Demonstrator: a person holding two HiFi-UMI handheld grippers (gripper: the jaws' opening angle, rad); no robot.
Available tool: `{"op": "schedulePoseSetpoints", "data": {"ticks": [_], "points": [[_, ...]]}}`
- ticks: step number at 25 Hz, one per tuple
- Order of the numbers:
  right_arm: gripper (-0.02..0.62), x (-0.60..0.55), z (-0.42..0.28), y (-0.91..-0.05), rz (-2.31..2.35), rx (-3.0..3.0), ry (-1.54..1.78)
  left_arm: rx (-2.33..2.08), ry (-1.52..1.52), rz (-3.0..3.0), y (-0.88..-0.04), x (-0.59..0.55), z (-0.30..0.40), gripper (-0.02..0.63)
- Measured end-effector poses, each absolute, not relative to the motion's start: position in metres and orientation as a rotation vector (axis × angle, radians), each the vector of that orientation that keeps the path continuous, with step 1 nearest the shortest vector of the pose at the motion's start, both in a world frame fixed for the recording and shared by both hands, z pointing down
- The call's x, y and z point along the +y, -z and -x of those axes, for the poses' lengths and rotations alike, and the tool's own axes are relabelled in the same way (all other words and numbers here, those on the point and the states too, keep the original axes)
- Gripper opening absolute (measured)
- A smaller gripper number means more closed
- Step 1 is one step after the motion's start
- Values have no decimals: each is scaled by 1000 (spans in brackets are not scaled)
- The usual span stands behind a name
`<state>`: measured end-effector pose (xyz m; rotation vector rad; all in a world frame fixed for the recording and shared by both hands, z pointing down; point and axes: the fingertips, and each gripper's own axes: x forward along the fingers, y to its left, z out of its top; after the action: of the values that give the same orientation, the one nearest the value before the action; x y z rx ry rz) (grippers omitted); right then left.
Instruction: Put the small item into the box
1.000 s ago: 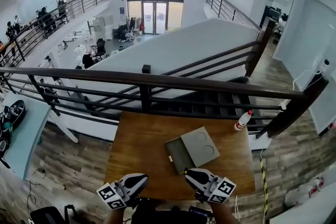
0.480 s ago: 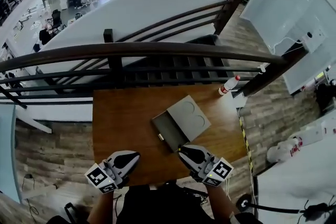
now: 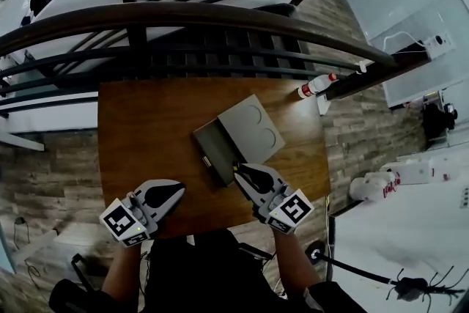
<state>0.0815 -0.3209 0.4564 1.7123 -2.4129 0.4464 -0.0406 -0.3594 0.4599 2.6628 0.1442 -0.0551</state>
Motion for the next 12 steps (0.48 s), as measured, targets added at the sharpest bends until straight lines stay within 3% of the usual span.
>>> {"op": "schedulePoseSetpoints", "data": {"ticks": [12], "points": [[72,-359,-114,-561,-1500,-2209,-495,134,-147,-2669,-523,-368,4,15]]}}
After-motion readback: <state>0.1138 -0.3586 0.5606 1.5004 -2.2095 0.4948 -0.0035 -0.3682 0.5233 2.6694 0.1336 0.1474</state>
